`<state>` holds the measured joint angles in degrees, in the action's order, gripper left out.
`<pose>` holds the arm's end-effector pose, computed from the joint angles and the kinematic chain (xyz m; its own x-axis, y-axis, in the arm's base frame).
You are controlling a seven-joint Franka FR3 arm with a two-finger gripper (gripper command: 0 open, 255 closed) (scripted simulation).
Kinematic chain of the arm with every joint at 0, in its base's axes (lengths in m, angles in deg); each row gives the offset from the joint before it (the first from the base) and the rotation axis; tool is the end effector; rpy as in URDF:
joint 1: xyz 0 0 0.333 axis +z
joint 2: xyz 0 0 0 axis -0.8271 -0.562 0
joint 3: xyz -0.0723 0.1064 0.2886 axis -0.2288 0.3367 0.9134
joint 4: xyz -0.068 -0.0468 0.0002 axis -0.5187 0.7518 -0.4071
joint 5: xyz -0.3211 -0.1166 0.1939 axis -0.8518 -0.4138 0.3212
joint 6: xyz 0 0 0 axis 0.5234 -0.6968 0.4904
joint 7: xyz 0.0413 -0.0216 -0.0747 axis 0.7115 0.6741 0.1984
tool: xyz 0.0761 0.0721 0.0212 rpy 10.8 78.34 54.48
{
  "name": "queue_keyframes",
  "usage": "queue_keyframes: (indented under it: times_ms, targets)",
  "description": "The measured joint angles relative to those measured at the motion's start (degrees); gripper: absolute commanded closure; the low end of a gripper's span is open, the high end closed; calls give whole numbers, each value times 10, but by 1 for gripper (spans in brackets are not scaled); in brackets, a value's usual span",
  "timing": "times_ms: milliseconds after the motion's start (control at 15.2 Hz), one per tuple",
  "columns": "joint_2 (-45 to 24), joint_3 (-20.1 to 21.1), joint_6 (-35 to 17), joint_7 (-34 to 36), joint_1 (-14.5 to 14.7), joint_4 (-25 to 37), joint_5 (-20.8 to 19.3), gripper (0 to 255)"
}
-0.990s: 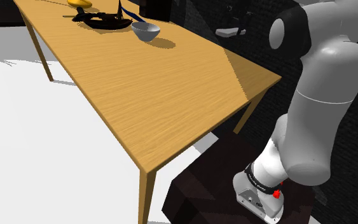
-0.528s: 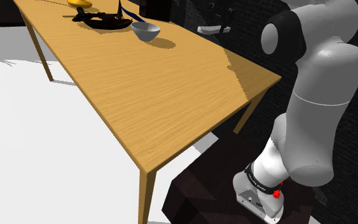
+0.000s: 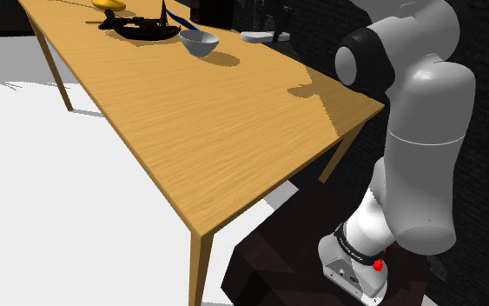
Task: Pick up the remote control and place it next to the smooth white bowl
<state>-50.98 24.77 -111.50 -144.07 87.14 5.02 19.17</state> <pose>0.6055 -0.1326 0.6434 0.0616 0.9981 0.0092 0.9979 -0.0614 -0.0192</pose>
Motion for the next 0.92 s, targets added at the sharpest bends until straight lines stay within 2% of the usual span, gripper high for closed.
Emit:
queue_keyframes:
  times_ms: [198,264,462,528,660,924]
  targets:
    - [-32,22,20,35,-13,53,27,255]
    - [-49,33,35,46,-30,86,40,255]
    - [-80,54,55,86,-46,147,66,255]
    - [-96,64,66,93,-64,177,78,255]
    - [-96,62,52,93,-53,159,76,255]
    - [-78,47,4,84,-5,79,59,255]
